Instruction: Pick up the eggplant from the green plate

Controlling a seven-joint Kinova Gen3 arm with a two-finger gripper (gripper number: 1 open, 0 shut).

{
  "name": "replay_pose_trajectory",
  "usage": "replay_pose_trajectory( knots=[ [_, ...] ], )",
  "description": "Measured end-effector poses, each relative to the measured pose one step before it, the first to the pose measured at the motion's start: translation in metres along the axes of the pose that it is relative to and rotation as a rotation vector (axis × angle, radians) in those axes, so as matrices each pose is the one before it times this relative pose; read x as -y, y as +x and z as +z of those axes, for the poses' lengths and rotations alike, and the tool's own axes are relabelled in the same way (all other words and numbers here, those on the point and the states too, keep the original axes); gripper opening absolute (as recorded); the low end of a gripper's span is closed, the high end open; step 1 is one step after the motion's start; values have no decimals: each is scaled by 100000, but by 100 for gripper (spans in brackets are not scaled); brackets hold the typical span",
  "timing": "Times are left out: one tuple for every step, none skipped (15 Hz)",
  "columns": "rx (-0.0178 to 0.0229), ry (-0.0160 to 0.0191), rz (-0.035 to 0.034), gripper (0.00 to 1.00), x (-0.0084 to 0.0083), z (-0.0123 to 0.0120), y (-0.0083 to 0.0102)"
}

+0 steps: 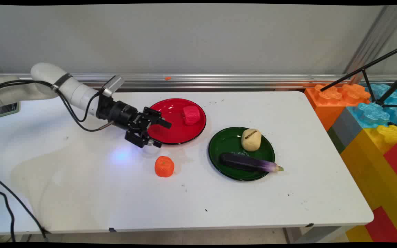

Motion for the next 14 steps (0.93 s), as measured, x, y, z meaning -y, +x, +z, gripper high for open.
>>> replay_pose_trajectory(
  knots=[
    [-365, -361, 214, 100, -45, 549, 431],
    [-154, -483, 197, 100, -46, 586, 373],
    [-132, -525, 186, 100, 7, 818, 461],
    [-102, -408, 33, 100, 31, 734, 370],
    [-55, -338, 25, 100, 41, 578, 274],
    [-30, -594, 163, 100, 93, 1027, 459],
    [54, -595, 249, 100, 105, 908, 377],
    [229, -760, 712, 100, 165, 1115, 419],
    [277, -752, 691, 100, 186, 1051, 332],
    [285, -724, 619, 100, 187, 912, 264],
    [289, -850, 731, 100, 235, 1081, 312],
    [290, -692, 630, 100, 255, 986, 270],
    [315, -727, 619, 100, 290, 988, 263],
    [295, -502, 468, 100, 281, 830, 195]
  ],
)
